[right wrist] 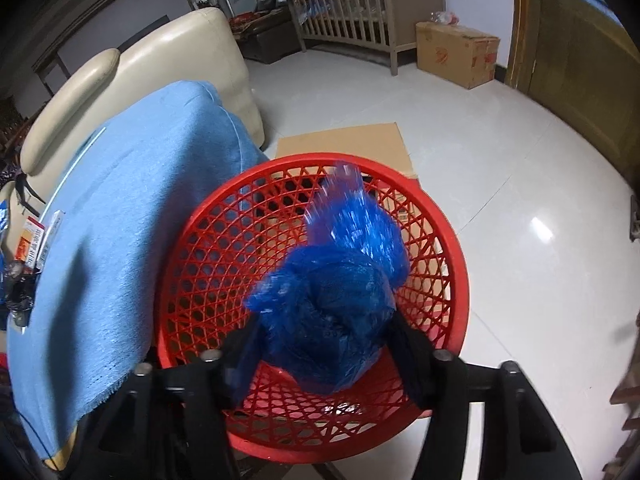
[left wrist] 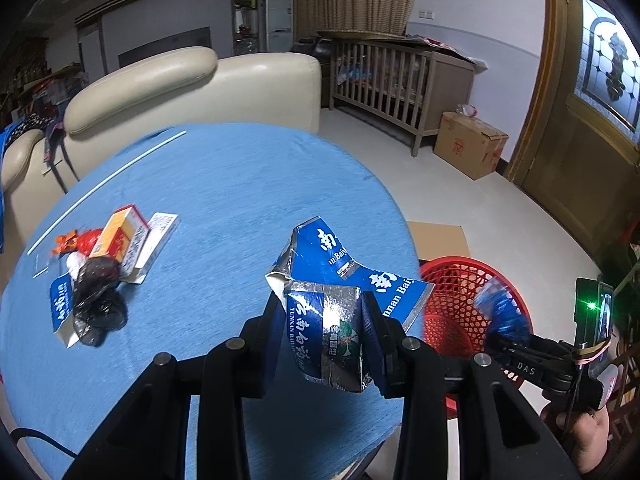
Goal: Collect trash
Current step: 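Open the right tool to drop the blue bags into the wastebasket, then move the right tool back to the table toward the black plastic bags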
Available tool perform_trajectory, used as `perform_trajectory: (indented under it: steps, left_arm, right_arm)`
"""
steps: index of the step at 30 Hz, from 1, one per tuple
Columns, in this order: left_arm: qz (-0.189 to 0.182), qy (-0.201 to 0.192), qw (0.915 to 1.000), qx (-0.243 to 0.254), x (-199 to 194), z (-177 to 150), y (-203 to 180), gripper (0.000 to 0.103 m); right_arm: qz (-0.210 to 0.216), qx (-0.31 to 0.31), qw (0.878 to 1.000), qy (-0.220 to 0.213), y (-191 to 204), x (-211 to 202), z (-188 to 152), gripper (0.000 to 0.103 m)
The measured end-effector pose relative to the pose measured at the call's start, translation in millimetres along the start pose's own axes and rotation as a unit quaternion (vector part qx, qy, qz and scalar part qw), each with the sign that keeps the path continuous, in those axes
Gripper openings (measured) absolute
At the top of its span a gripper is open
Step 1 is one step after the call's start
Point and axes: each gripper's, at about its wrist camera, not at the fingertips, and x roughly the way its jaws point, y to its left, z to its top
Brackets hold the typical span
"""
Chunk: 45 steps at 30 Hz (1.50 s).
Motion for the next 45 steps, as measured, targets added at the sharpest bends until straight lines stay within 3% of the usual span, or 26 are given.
perform_trajectory:
  steps: [3,18,21,25,27,34,41,45]
  left_arm:
    - [-0.005,0.002,0.9999,0.011,5,5,-11,0.04]
    - [-0.066,0.038,0.992,0.1,39,15,-104,0.041]
    - [-0.076,0.048,0.9895,0.113,51,18,-118,0.046]
    - [-0.083,0.066,0.9856,0.131,66,20,-134,0.07]
    - [-0.076,0.069,0.9845,0.142,68,20,-136,0.071]
    - [-0.059,0.045,0.992,0.102,47,30,-91,0.071]
    - [-0.019,0.023,0.9994,0.019,14,20,4,0.073]
    - [0.013,0.016,0.9993,-0.032,-1,3,60,0.073]
  right_arm:
    - [0.007,0.018,1.0,-0.011,-8,-7,2,0.073]
    - [0.037,0.111,0.987,-0.109,-56,-68,24,0.074]
    - [0.043,0.127,0.983,-0.122,-66,-78,26,0.074]
    - [0.046,0.141,0.979,-0.137,-73,-86,30,0.074]
    - [0.049,0.144,0.978,-0.139,-75,-88,31,0.074]
    - [0.064,0.138,0.978,-0.145,-65,-93,32,0.074]
    - [0.084,0.1,0.982,-0.137,-26,-91,35,0.074]
    - [0.097,0.061,0.986,-0.123,14,-85,35,0.074]
